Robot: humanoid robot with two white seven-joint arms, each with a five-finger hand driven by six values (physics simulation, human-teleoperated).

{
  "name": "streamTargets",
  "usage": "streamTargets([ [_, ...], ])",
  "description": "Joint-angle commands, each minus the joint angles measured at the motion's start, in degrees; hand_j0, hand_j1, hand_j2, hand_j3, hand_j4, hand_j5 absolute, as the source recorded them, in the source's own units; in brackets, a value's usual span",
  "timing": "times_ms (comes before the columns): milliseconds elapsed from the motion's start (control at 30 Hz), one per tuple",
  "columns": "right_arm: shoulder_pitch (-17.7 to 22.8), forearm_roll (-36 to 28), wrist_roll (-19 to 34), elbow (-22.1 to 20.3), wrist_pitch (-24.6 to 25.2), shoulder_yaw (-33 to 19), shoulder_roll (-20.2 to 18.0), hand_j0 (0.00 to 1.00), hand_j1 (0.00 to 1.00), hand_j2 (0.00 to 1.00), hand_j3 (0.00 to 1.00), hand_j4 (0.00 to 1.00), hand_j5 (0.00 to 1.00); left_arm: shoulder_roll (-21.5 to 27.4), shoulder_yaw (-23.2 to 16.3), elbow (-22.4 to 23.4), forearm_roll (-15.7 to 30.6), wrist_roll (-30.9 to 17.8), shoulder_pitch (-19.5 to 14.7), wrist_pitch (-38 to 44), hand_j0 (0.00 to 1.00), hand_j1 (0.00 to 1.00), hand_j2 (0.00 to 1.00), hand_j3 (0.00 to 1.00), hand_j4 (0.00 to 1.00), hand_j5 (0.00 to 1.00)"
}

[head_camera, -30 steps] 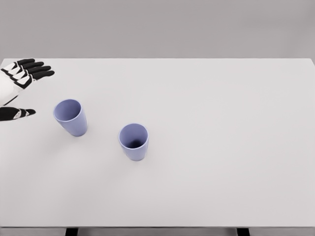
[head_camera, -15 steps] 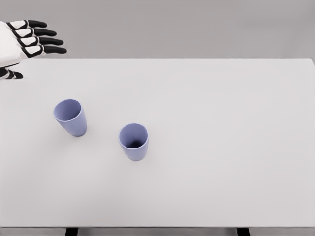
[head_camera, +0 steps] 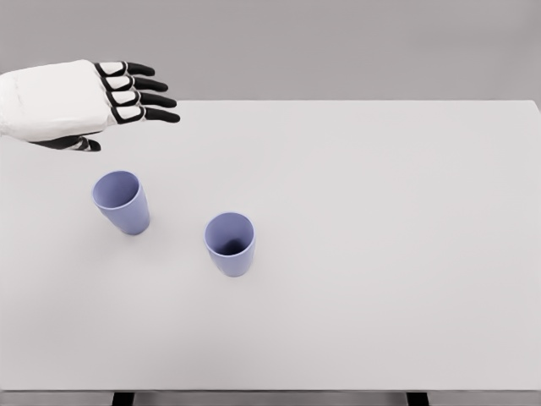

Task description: Place the right cup on the left cup with left arm

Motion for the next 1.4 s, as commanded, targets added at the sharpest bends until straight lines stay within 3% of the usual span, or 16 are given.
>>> streamTargets([
  [0,0.0,0.0,0.0,0.0,0.0,0.0,0.0,1.0,1.0,1.0,1.0,1.0,1.0,-2.5,0.0,0.0,0.3,0.1,0.0,0.0,1.0,1.0,1.0,1.0,1.0,1.0],
  [500,0.0,0.0,0.0,0.0,0.0,0.0,0.0,1.0,1.0,1.0,1.0,1.0,1.0,-7.5,0.4,0.1,-1.3,-1.2,0.3,0.0,1.0,1.0,1.0,1.0,1.0,1.0],
  [600,0.0,0.0,0.0,0.0,0.0,0.0,0.0,1.0,1.0,1.0,1.0,1.0,1.0,-8.0,0.3,0.0,-1.2,-3.8,0.5,0.0,0.99,0.99,0.99,0.99,0.99,0.99],
  [833,0.0,0.0,0.0,0.0,0.0,0.0,0.0,1.0,1.0,1.0,1.0,1.0,1.0,-16.0,0.1,-0.1,-1.4,-11.5,2.5,0.0,0.99,0.99,0.99,0.99,0.99,0.99],
  [1033,0.0,0.0,0.0,0.0,0.0,0.0,0.0,1.0,1.0,1.0,1.0,1.0,1.0,-16.3,0.0,-0.2,-3.6,-12.0,4.6,0.0,0.99,0.99,0.99,0.99,0.99,0.99],
  [1367,0.1,0.0,0.0,0.0,0.0,0.0,0.0,1.0,1.0,1.0,1.0,1.0,1.0,-16.3,-0.2,-0.2,-4.5,-14.3,4.7,0.0,1.0,1.0,1.0,1.0,1.0,1.0],
])
